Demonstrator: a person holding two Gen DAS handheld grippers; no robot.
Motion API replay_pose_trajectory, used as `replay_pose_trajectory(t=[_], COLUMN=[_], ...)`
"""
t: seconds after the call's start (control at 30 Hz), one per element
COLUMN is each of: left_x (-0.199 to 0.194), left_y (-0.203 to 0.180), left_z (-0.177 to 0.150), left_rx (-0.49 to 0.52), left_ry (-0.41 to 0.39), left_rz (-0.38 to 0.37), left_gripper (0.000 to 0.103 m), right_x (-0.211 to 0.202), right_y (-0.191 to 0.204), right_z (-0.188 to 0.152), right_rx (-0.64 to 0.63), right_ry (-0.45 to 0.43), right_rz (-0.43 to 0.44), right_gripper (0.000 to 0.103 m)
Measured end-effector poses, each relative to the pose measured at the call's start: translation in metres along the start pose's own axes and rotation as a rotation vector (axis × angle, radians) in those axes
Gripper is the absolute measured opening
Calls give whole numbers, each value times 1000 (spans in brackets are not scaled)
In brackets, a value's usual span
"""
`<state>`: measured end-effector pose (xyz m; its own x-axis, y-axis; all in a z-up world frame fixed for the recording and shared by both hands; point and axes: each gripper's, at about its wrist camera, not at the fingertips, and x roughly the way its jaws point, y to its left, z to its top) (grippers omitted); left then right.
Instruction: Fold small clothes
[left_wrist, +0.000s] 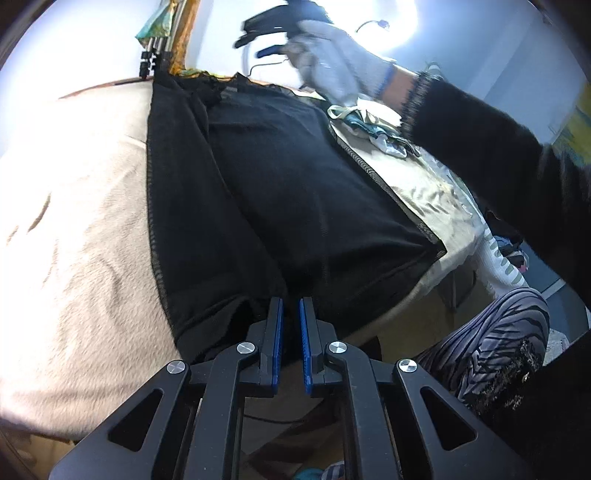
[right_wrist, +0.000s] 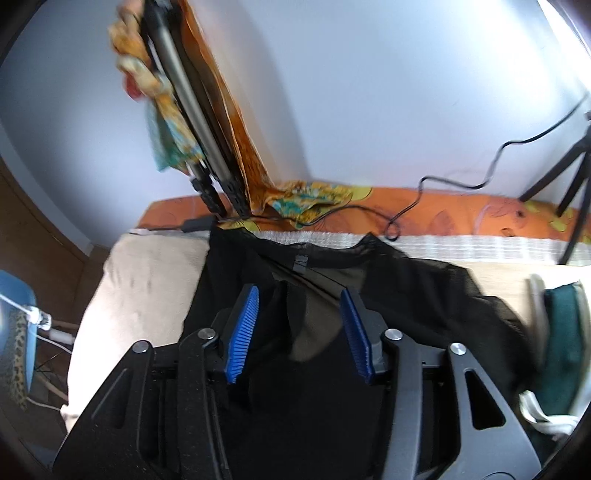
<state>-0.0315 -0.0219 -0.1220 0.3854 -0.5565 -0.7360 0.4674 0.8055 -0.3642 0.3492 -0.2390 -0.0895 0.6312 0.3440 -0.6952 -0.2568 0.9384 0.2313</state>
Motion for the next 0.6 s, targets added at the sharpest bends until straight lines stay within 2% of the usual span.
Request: replay_pose_trajectory(t=[0.27,0.6], left_x=[-18,-7], left_y=[-10,-37], left_z=[-2,11], left_rx=[12,41], left_ry=[-57,-120], left_rz=[52,59], left_gripper=[7,7], right_x=[-114,-224], right_y=[-25,-77], right_z=[-27,-91], right_rx=[3,35], right_ry=[-114,-206], right_rz=[52,28], right_gripper=[55,55])
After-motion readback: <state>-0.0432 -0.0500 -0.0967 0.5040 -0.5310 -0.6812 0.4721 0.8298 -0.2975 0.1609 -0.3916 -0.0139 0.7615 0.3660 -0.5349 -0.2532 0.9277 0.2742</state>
